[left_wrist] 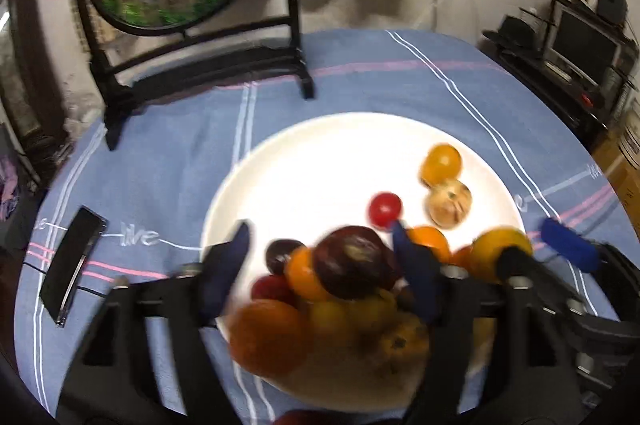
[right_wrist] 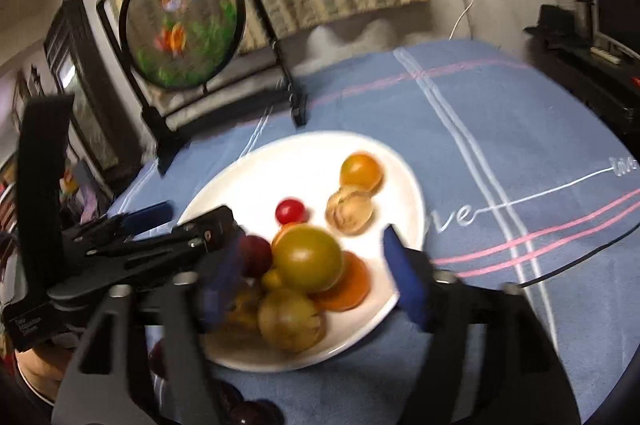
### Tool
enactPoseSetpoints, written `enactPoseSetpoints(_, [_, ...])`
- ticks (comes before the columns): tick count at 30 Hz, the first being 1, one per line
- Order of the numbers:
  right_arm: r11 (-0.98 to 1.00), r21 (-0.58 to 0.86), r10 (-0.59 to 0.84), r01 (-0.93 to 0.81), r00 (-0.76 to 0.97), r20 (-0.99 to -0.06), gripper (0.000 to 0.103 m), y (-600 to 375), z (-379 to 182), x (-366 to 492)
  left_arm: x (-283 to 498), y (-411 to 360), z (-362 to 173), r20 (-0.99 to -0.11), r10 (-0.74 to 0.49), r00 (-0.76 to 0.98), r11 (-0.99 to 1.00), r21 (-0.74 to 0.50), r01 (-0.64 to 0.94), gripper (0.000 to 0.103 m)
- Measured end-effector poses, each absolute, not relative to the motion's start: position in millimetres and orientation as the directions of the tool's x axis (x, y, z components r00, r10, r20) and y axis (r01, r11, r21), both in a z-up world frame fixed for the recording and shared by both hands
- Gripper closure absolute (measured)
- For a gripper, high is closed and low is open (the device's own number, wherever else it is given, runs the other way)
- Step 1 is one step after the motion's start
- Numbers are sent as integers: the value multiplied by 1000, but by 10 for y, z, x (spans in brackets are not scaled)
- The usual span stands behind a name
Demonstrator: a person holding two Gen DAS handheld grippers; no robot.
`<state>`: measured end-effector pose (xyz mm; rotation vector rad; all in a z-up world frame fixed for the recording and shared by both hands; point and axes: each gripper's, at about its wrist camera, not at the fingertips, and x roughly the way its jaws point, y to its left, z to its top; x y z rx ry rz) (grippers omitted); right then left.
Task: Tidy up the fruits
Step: 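Carry the dark plum and yellow fruit onto the white plate and release, then withdraw both tools from the plate toward the last fruits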
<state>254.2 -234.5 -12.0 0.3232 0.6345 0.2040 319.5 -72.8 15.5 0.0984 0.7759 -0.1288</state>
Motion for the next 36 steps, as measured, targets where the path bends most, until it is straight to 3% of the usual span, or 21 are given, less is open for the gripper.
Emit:
enactPoseSetpoints(4, [922,369,299,-118,821,-486,20,-2348,-18,2423,3160,-624,215,-695,-96,712,993,-15,118,14])
enactPoseSetpoints(9, [918,386,297,-91,801,-520,19,-2372,-66,2436,3059,-518,212,-692,-74,718,997,-33,72,9])
enactPoseSetpoints(22, [918,386,304,-94,792,-530,19,-2406,-118,2373,2656,-214,91,-699,-12,715,999,-34,-17,9])
enactPoseSetpoints(36, [928,361,280,-88,803,-526,13,-2431,-146,2145,2306,11,34,-695,-54,717,995,-97,-19,8])
